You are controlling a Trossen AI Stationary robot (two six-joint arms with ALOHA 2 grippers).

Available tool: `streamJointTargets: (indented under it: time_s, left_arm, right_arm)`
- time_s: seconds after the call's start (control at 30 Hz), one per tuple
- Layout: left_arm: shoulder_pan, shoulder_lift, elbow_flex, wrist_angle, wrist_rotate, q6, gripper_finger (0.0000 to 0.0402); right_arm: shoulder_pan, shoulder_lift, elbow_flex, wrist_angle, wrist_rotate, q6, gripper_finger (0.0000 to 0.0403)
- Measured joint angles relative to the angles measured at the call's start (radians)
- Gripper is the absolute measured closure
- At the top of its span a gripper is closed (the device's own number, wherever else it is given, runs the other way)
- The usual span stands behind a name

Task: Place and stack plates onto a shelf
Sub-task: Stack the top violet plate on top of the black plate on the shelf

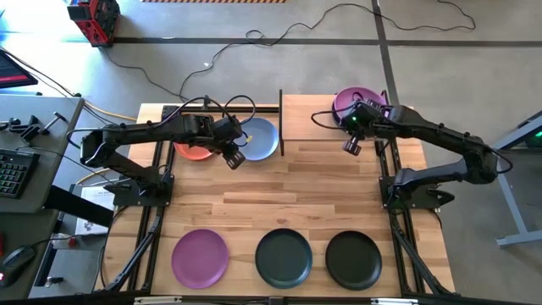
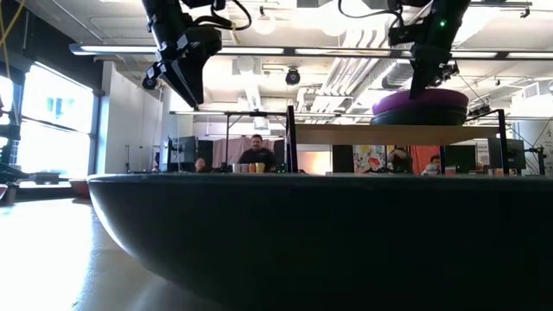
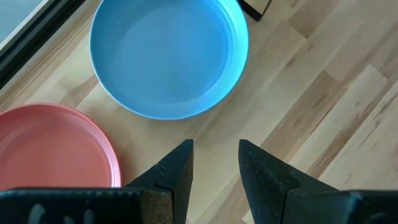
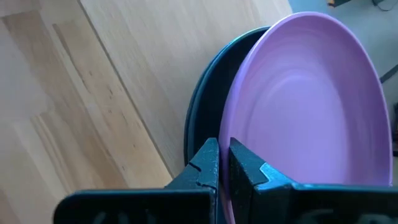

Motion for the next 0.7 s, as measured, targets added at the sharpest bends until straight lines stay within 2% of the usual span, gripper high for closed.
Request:
streamJointTargets:
  time_s: [0.17,0.53,0.7]
  left_arm:
    - [0.0,0.0,0.0,0.026,0.0,0.0,0.0286]
    - [0.0,0.0,0.0,0.048,0.0,-0.001,0.0286]
    - [0.0,0.0,0.0,0.048,0.0,-0.001,0.0286]
  right_arm:
    - [-0.016,0.0,0.0,-0.007,-0.054,-0.016,0.0403]
    - [-0.016,0.001,0.001,-0.069,-0.059,-0.042,0.0402]
    - [-0.016,0.001,0.001,-0.066,-0.059,-0.039,0.0376]
